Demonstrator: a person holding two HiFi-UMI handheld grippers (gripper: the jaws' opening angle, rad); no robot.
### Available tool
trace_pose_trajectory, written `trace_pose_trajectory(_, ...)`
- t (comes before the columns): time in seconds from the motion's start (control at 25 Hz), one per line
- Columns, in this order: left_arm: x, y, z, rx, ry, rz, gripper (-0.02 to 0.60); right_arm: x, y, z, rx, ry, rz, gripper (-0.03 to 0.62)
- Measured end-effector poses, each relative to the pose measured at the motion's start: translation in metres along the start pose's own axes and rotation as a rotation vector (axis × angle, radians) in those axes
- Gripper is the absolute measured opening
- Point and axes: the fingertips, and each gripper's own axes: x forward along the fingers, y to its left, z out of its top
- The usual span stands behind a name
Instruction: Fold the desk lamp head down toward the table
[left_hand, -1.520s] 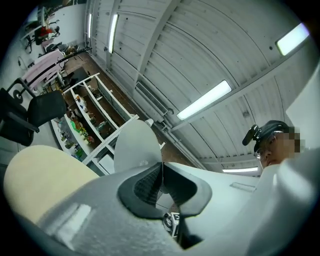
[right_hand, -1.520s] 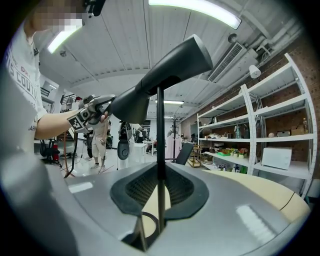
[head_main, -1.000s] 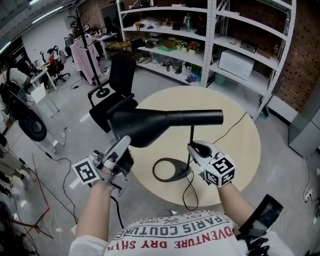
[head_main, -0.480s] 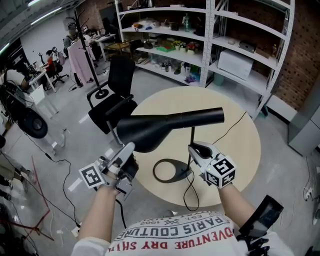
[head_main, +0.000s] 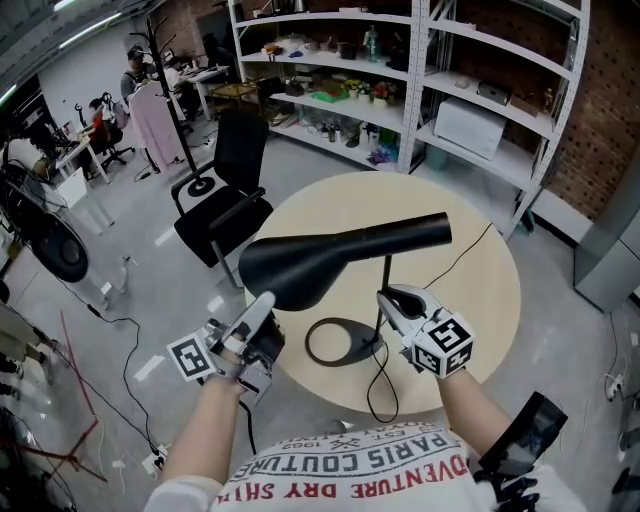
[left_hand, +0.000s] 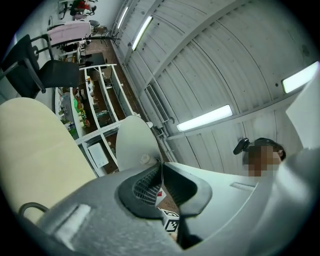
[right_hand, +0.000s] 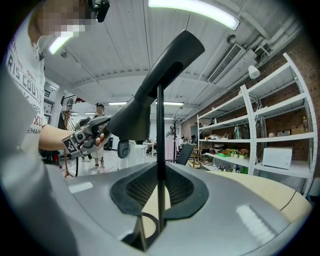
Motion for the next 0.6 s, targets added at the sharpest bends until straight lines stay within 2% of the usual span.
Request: trace_pose_trajectory(0.6, -0.007, 0.015, -0.022, -0.081, -0.065, -0.071, 0.015, -0.003, 0.001, 0.001, 0.008, -0.013, -0.005, 0.041)
